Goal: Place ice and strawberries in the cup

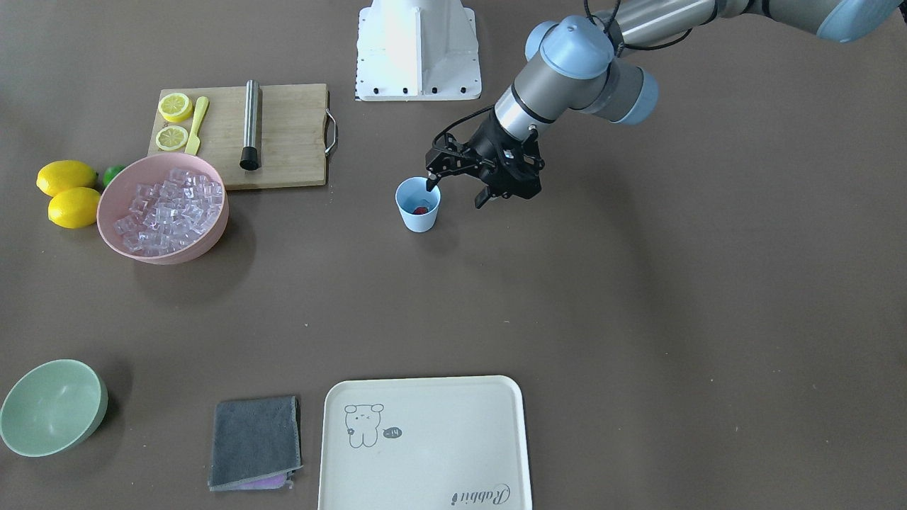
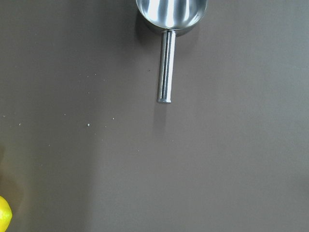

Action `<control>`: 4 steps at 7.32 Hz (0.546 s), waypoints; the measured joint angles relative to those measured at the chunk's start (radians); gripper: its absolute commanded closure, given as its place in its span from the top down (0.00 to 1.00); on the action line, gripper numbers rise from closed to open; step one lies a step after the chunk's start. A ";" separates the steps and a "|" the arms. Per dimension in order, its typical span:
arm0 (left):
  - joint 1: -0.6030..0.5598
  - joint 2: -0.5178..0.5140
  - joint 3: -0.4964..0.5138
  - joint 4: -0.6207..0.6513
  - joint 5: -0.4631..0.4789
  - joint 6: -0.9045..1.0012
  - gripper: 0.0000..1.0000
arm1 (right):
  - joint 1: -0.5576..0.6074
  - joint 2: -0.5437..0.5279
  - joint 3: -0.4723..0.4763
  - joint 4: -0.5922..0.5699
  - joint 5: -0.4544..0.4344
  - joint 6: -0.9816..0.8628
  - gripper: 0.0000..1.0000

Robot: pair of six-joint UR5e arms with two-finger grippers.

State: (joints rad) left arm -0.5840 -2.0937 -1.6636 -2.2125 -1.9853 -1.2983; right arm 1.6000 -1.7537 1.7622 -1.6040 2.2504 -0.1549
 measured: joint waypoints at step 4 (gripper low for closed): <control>-0.290 0.205 -0.004 0.134 -0.197 0.440 0.97 | 0.000 -0.001 -0.008 -0.001 0.000 0.000 1.00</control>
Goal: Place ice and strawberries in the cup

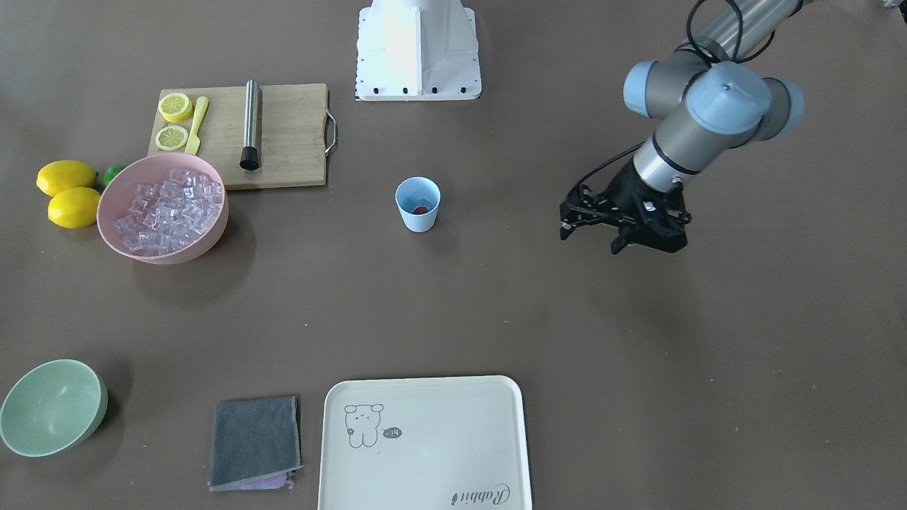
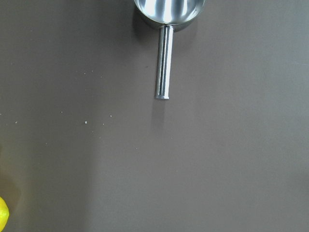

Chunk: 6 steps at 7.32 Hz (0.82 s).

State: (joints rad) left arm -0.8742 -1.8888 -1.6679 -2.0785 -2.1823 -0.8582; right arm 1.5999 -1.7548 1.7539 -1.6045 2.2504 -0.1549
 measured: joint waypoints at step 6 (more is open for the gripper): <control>-0.509 0.180 0.040 0.395 -0.137 0.946 0.97 | 0.000 0.000 -0.001 0.000 0.000 0.000 1.00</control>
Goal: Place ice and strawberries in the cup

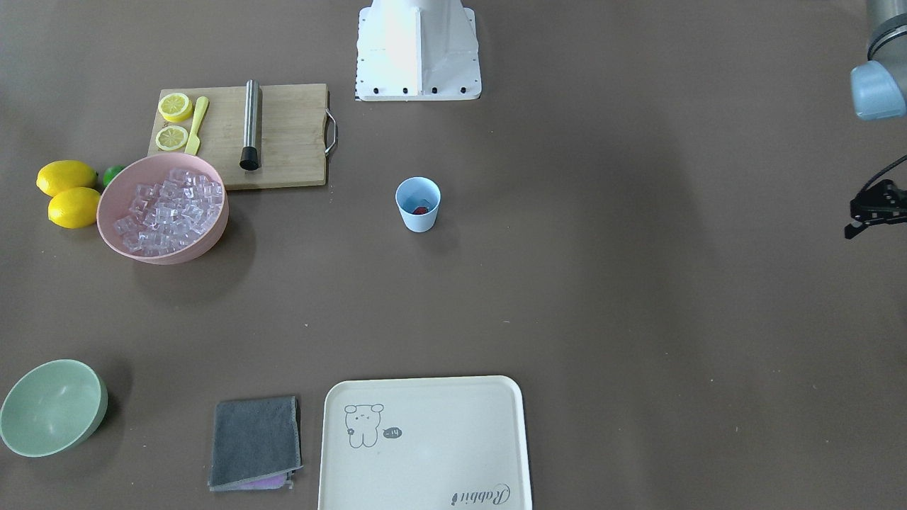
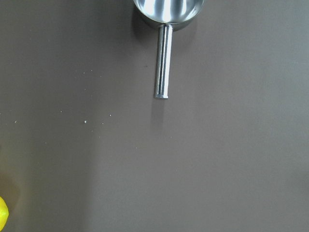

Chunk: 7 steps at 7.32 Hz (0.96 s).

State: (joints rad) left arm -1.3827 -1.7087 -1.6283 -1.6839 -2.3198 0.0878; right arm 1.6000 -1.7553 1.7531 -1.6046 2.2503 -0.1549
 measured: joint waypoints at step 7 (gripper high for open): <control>-0.183 0.113 0.068 0.066 -0.022 0.142 0.98 | 0.000 0.002 -0.001 0.000 0.000 0.001 1.00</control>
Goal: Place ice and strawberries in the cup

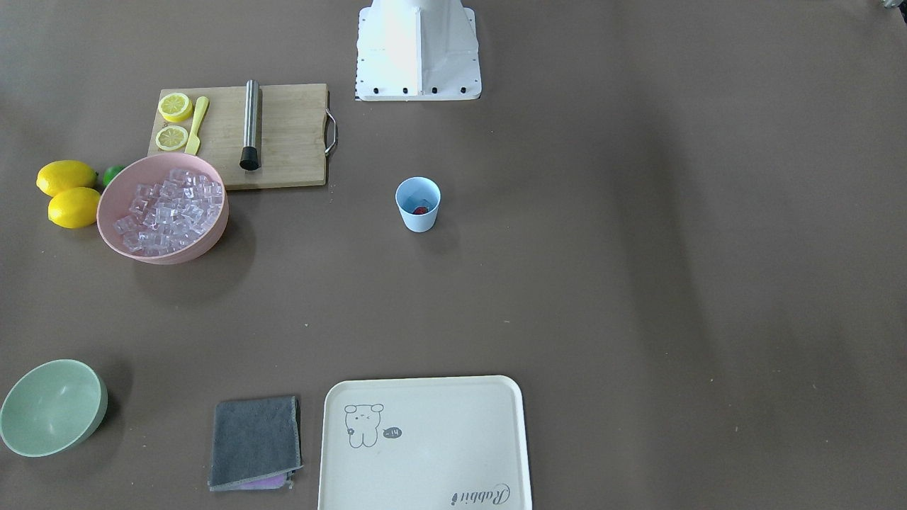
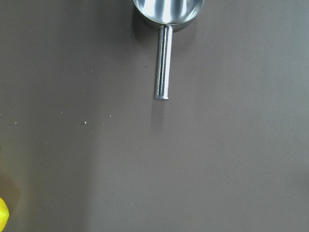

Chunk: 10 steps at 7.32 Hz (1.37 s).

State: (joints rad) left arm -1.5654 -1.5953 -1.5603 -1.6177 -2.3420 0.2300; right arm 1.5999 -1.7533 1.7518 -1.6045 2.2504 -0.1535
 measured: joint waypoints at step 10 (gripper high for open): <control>-0.004 0.030 0.017 -0.002 -0.005 -0.009 0.98 | 0.000 -0.003 0.002 0.007 0.002 0.000 1.00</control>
State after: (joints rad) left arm -1.5693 -1.5650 -1.5434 -1.6198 -2.3471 0.2209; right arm 1.5999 -1.7563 1.7538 -1.5975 2.2520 -0.1535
